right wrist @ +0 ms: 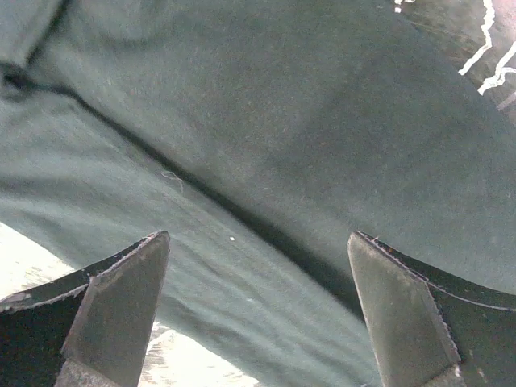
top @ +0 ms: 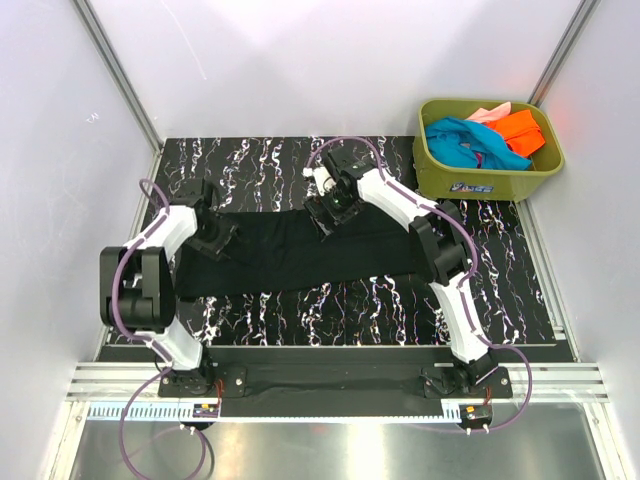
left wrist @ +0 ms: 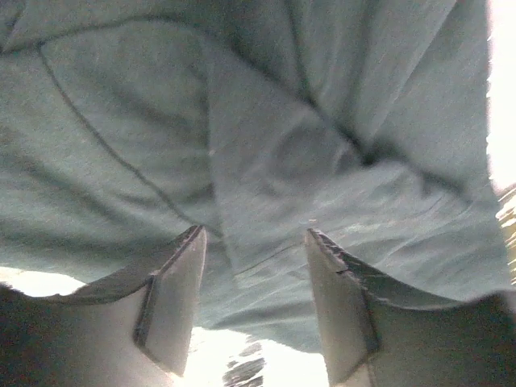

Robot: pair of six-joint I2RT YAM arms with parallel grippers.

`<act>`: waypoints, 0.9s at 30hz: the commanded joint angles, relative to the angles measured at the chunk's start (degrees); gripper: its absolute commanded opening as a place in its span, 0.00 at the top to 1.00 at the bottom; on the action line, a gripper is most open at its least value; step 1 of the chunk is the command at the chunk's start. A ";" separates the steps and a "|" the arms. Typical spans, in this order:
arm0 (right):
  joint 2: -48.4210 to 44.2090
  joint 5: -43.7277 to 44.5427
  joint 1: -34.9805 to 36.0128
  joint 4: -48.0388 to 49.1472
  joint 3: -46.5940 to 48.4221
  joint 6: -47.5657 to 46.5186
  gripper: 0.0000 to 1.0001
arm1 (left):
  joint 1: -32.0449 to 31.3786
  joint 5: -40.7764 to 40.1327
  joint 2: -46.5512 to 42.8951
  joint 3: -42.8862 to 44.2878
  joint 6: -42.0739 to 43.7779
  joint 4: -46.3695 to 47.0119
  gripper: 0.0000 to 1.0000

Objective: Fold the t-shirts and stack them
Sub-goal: Fold the tshirt

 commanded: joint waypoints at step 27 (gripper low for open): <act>-4.12 6.96 3.95 10.48 -21.03 8.73 0.00 | 3.35 0.24 38.40 42.71 9.09 -13.17 0.46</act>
